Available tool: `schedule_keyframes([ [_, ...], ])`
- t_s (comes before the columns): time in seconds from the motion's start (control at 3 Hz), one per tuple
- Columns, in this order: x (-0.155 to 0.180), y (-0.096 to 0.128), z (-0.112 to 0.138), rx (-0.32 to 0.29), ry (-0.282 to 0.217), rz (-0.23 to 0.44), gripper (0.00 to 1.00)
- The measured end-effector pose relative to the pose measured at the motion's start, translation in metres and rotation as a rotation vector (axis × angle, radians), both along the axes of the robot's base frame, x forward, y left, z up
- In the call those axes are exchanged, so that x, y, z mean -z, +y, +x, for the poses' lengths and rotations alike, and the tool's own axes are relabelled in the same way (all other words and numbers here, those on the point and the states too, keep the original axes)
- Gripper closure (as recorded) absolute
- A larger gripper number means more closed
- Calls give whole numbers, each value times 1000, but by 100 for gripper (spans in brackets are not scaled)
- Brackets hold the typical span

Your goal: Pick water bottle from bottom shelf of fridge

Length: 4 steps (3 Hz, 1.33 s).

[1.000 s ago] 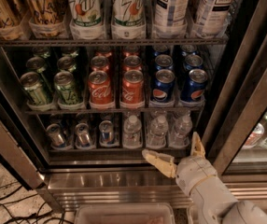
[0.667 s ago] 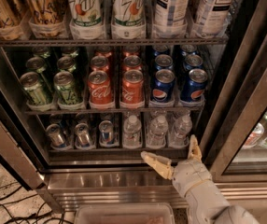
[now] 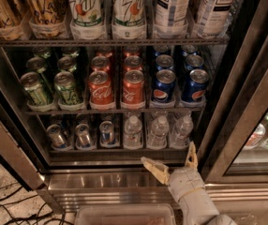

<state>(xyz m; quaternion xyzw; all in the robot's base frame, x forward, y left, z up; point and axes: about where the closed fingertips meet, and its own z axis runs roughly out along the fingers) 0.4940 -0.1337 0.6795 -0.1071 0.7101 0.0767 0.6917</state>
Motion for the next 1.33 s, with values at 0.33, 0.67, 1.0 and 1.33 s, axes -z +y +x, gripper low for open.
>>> schedule_keyframes([
  [0.33,15,-7,3,29,-20,16,0],
  [0.67,25,-19,4,49,-37,41,0],
  [1.0,51,-37,6,73,-15,57,0],
  [1.33,56,-41,18,101,-23,45,0],
])
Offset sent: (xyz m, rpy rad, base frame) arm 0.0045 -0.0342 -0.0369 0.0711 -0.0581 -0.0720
